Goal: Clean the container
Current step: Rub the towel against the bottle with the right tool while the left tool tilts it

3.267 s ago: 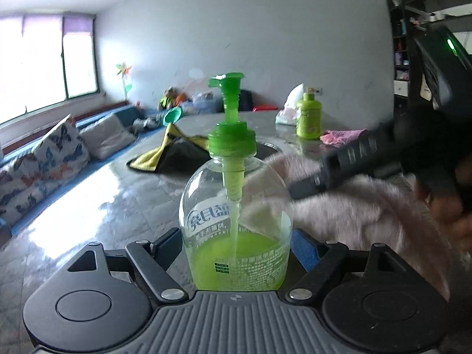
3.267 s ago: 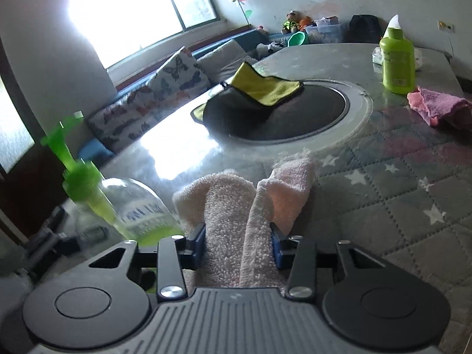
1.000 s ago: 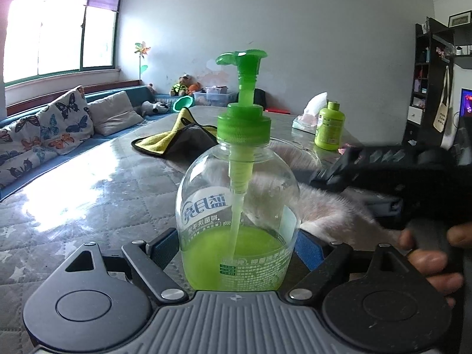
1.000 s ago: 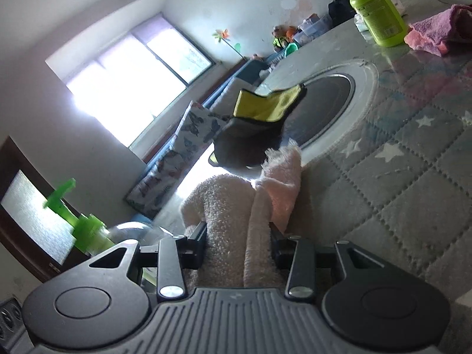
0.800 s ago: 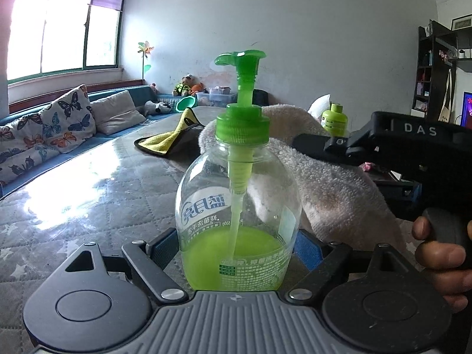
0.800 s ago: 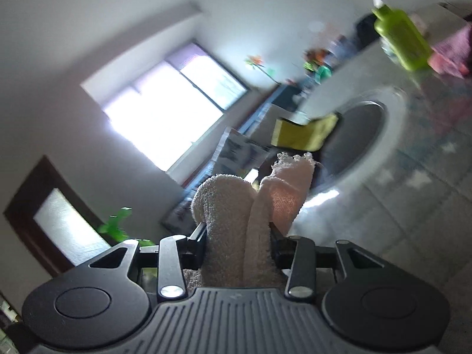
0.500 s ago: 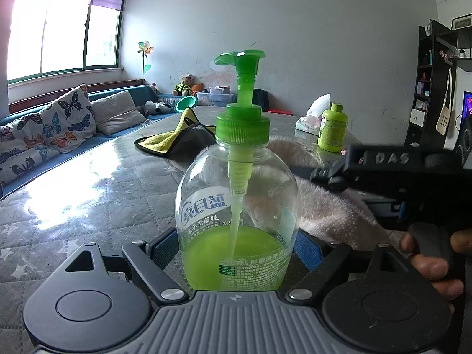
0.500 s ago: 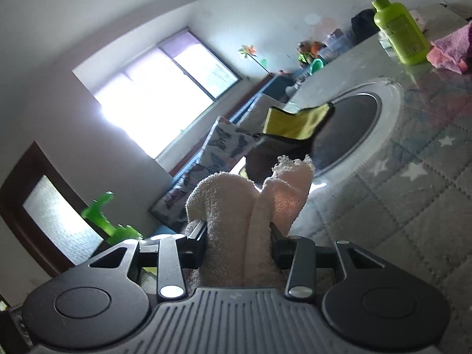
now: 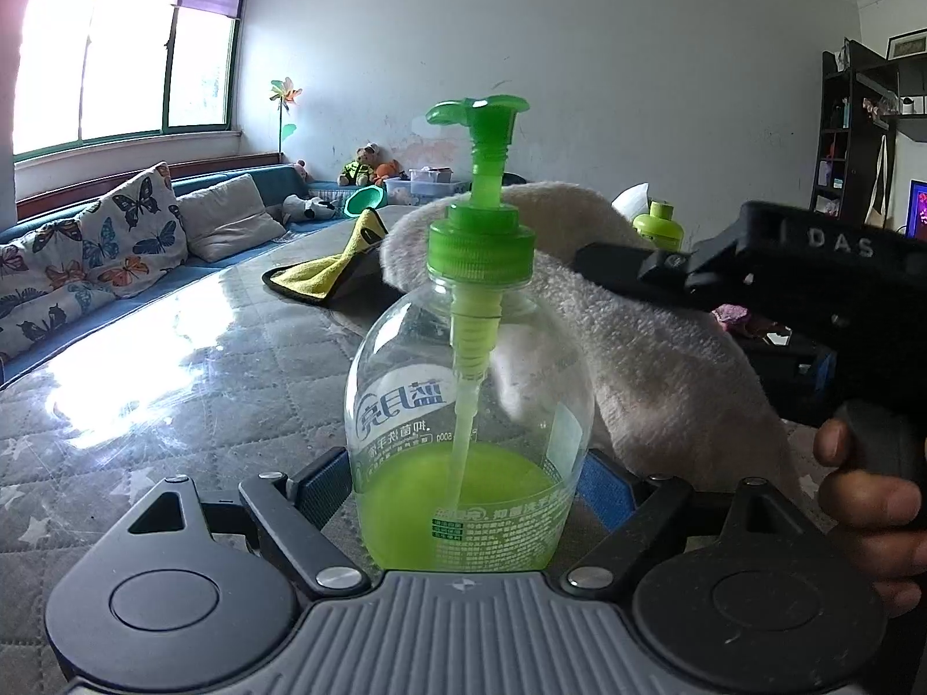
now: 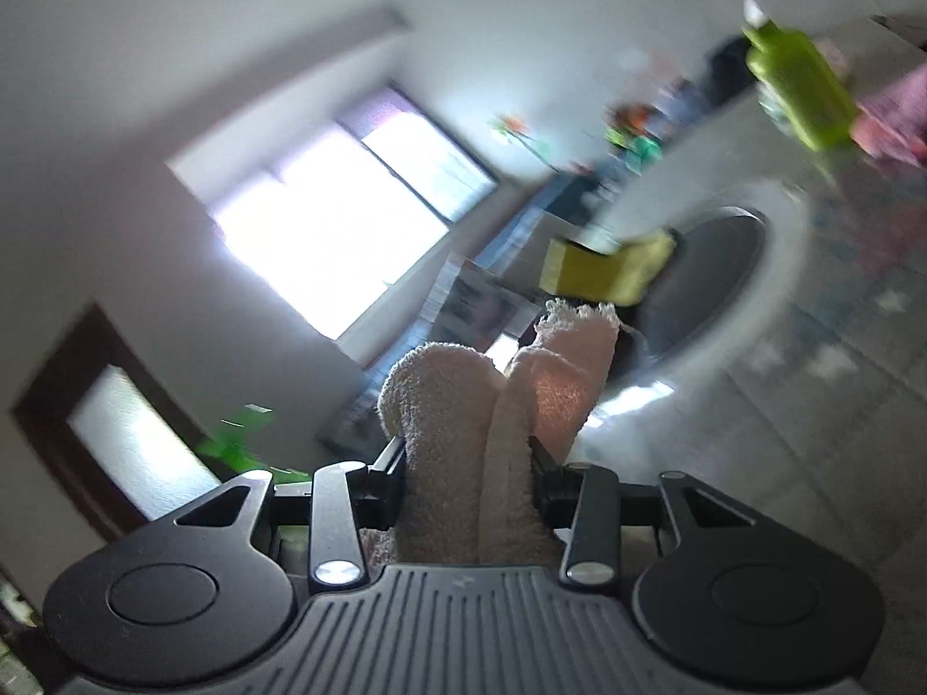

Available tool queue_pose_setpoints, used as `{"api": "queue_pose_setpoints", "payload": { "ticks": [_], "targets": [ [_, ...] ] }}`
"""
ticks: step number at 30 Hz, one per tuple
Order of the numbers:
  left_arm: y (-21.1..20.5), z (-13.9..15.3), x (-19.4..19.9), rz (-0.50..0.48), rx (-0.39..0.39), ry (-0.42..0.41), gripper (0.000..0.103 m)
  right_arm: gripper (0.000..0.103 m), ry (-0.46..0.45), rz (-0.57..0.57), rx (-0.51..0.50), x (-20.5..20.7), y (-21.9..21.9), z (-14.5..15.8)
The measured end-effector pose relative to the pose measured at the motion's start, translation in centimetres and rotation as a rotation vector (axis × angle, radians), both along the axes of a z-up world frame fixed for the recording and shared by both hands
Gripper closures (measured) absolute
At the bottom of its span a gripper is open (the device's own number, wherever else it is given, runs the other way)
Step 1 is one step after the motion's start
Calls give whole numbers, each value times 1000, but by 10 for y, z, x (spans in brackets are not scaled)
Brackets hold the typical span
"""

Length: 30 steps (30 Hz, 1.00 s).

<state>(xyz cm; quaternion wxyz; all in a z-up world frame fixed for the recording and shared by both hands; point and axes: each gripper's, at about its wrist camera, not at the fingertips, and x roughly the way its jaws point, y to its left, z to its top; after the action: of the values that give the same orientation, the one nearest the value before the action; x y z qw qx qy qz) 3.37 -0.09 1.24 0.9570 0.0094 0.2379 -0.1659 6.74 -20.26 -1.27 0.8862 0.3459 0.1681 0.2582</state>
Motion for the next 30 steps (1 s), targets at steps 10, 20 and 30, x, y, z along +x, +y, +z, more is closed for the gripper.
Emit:
{"api": "queue_pose_setpoints", "payload": {
  "ticks": [10,20,30],
  "targets": [
    [-22,-3,1,43,151,-1,15,63,100,-20,-85,13,6,-11],
    [-45,-4,-4,146,253,-35,11,62,142,-43,-109,14,6,-14],
    [-60,-11,-2,161,339,-55,9,62,149,-56,-108,14,4,-14]
  ]
}}
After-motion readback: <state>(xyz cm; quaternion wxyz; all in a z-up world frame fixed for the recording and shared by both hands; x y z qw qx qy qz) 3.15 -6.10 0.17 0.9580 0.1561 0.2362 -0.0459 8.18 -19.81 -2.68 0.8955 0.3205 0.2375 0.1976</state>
